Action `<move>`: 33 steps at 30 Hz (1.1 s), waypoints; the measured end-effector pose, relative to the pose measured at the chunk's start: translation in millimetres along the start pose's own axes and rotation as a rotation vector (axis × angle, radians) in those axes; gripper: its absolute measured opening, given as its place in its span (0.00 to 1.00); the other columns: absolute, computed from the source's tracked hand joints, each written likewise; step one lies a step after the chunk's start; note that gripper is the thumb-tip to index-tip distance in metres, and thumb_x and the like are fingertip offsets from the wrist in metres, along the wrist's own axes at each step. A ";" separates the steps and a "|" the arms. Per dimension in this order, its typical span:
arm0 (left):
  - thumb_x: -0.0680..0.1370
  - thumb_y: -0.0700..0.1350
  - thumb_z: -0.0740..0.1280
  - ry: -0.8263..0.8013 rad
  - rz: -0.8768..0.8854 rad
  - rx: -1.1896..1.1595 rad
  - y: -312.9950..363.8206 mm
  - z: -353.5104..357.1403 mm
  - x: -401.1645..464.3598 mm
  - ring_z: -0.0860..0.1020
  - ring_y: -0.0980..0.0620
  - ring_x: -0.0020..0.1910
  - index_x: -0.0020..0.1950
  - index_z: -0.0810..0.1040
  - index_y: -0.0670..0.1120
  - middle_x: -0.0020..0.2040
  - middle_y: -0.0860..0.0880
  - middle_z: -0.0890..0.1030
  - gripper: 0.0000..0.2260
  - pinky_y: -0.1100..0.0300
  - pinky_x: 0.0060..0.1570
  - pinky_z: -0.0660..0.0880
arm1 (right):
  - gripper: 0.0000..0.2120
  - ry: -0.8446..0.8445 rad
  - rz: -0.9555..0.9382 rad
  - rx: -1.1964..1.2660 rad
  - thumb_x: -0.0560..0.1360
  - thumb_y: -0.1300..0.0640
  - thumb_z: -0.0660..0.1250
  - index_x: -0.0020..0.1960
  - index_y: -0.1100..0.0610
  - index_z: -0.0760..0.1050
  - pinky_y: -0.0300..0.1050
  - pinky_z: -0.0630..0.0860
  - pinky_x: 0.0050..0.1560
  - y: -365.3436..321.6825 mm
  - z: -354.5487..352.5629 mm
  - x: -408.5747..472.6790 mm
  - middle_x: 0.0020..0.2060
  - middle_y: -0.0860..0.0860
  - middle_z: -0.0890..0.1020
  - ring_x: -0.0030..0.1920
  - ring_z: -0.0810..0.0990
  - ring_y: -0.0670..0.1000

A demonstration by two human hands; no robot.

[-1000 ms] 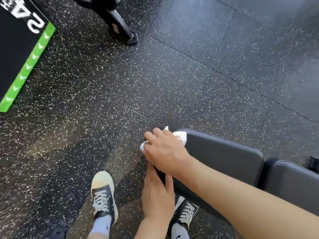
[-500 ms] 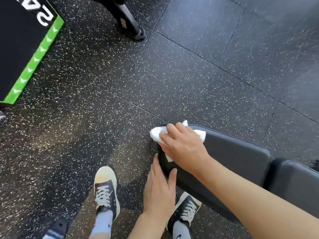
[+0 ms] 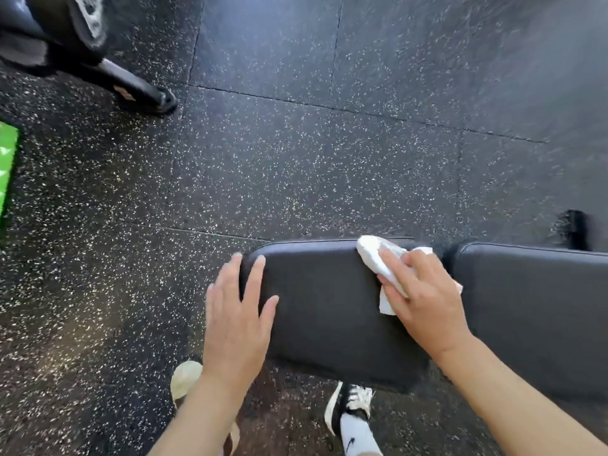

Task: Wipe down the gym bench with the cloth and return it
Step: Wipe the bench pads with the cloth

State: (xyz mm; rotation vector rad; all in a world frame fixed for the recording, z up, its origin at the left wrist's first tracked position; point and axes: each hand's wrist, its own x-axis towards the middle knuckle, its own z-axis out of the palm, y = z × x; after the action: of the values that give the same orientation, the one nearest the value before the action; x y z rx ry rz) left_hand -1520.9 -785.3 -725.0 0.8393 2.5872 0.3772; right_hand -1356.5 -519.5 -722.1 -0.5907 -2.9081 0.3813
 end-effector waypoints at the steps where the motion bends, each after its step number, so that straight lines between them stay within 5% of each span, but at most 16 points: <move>1: 0.85 0.56 0.56 -0.003 0.044 0.040 8.2 -1.2 12.5 0.64 0.37 0.79 0.82 0.64 0.48 0.81 0.41 0.64 0.27 0.34 0.74 0.66 | 0.18 0.011 0.075 0.020 0.81 0.55 0.68 0.69 0.58 0.78 0.53 0.76 0.50 7.1 -4.8 -10.3 0.49 0.53 0.74 0.46 0.75 0.60; 8: 0.84 0.60 0.55 -0.161 0.441 0.153 109.9 18.2 86.7 0.76 0.48 0.70 0.78 0.71 0.51 0.71 0.51 0.78 0.26 0.42 0.73 0.69 | 0.25 -0.041 0.456 0.271 0.83 0.50 0.60 0.79 0.53 0.68 0.48 0.74 0.55 -6.3 -14.1 -78.2 0.53 0.49 0.73 0.51 0.74 0.54; 12: 0.82 0.62 0.52 -0.302 0.422 0.201 145.1 25.4 115.9 0.82 0.48 0.58 0.76 0.73 0.53 0.63 0.55 0.82 0.27 0.49 0.53 0.79 | 0.25 0.000 0.616 0.387 0.83 0.49 0.60 0.80 0.47 0.65 0.45 0.74 0.54 -19.0 -6.2 -86.3 0.54 0.47 0.72 0.52 0.73 0.50; 16: 0.80 0.59 0.55 -0.237 0.397 0.230 149.5 28.1 116.4 0.84 0.47 0.48 0.69 0.77 0.53 0.52 0.56 0.84 0.22 0.52 0.42 0.78 | 0.23 0.107 0.744 0.353 0.82 0.49 0.60 0.75 0.53 0.71 0.46 0.74 0.45 -17.4 1.5 -55.9 0.50 0.48 0.72 0.48 0.73 0.52; 22: 0.81 0.57 0.54 -0.234 0.410 0.255 153.2 29.0 117.2 0.84 0.46 0.53 0.69 0.78 0.51 0.58 0.54 0.84 0.22 0.52 0.44 0.77 | 0.16 0.149 0.953 0.216 0.80 0.45 0.62 0.60 0.55 0.77 0.46 0.72 0.30 1.3 3.0 13.4 0.46 0.50 0.73 0.43 0.75 0.53; 33: 0.80 0.60 0.51 -0.256 0.393 0.203 158.9 26.9 113.5 0.83 0.44 0.56 0.70 0.76 0.52 0.60 0.53 0.84 0.26 0.49 0.51 0.77 | 0.18 0.273 1.083 0.112 0.82 0.49 0.60 0.62 0.59 0.80 0.48 0.78 0.36 -59.7 11.0 -104.9 0.46 0.49 0.74 0.43 0.77 0.55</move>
State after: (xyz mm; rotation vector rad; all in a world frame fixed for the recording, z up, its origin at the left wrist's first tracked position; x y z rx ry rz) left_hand -1513.7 -588.3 -722.7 1.3774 2.2434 0.1029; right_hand -1284.7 -617.0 -726.1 -1.9625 -2.0379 0.4985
